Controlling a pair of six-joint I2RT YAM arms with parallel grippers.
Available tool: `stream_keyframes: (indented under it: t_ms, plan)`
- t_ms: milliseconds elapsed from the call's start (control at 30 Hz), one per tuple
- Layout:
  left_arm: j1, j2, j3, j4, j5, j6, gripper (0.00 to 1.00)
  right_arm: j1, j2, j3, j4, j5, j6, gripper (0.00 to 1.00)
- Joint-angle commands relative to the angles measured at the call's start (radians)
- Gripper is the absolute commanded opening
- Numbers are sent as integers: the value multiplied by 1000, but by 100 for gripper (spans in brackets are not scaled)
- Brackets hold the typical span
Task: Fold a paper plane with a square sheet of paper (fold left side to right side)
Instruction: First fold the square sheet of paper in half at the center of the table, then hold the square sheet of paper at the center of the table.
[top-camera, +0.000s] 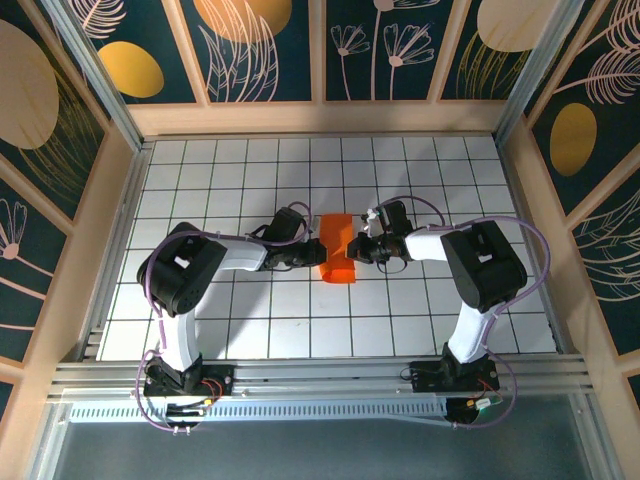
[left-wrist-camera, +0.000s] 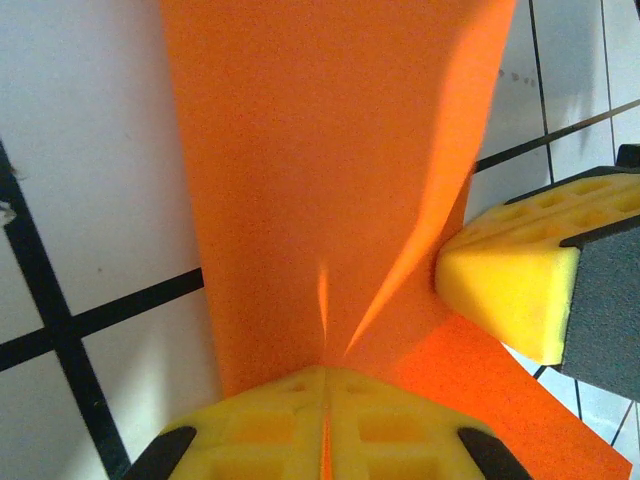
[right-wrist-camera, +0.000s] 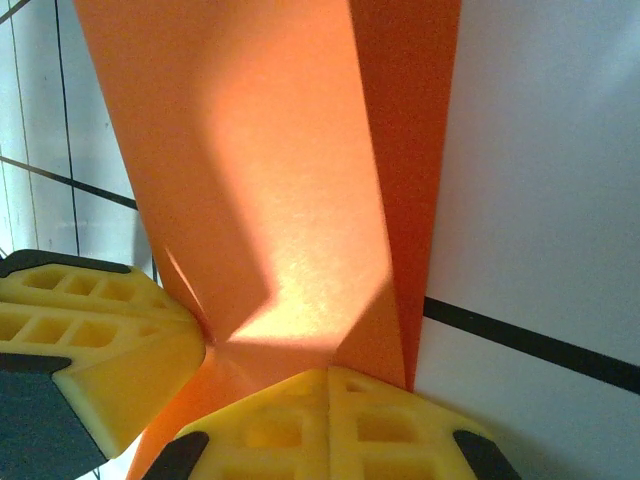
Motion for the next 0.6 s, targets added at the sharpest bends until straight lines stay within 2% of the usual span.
stream_keyframes:
  t_ms: [0, 300, 467, 567]
  plan:
    - [23, 22, -34, -28, -66, 37, 9, -2, 78, -27, -138, 183, -38, 0]
    - [61, -56, -74, 3, -53, 30, 5, -1, 77, -24, -138, 176, -40, 0]
    - [55, -74, -73, 129, 36, -30, 0, -2, 76, -20, -138, 172, -42, 0]
    - [22, -51, -27, 123, 53, -28, 0, -2, 79, -18, -140, 174, -42, 0]
